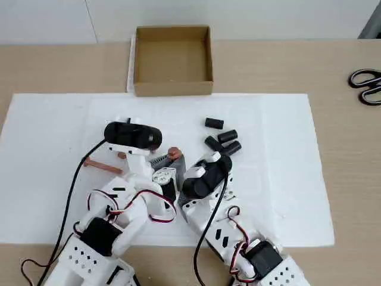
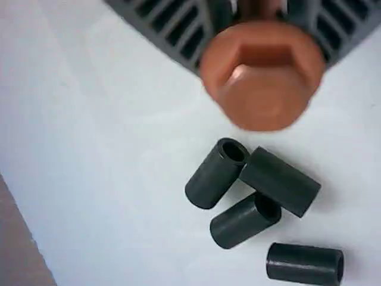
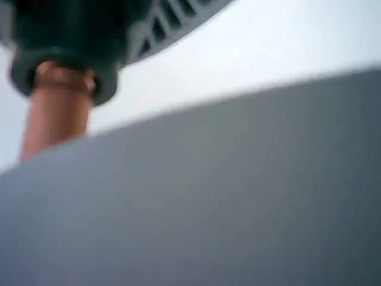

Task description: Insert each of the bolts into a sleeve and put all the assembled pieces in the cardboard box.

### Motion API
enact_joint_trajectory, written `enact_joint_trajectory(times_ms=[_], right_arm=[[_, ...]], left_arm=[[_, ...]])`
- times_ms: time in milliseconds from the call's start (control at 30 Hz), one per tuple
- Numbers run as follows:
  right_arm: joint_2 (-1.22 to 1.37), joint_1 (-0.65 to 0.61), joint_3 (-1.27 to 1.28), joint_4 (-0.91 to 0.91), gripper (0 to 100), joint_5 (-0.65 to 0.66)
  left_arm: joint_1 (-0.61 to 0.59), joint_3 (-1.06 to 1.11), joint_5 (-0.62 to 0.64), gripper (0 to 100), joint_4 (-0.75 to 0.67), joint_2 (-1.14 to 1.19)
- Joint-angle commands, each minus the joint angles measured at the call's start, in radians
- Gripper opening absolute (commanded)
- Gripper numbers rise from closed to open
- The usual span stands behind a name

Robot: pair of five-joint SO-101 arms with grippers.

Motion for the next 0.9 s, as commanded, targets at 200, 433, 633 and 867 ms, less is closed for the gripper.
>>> enact_joint_trajectory(times_ms=[200, 433, 633, 867], right_arm=[[-0.018, -0.001, -0.012, -0.025, 0.4, -0.005], [-0.018, 0.001, -0.012, -0.025, 0.4, -0.005], [-0.018, 0.001, -0.012, -0.025, 0.4, -0.003], [-0.018, 0.001, -0.012, -0.025, 0.4, -0.003]], left_arm=[[-0.002, -0.002, 0.0, 1, 0.068, 0.005], [0.017, 0.024, -0.063, 1, 0.072, 0.003], [0.048, 0.035, -0.069, 1, 0.068, 0.003], [0.046, 0.03, -0.069, 3, 0.064, 0.003]])
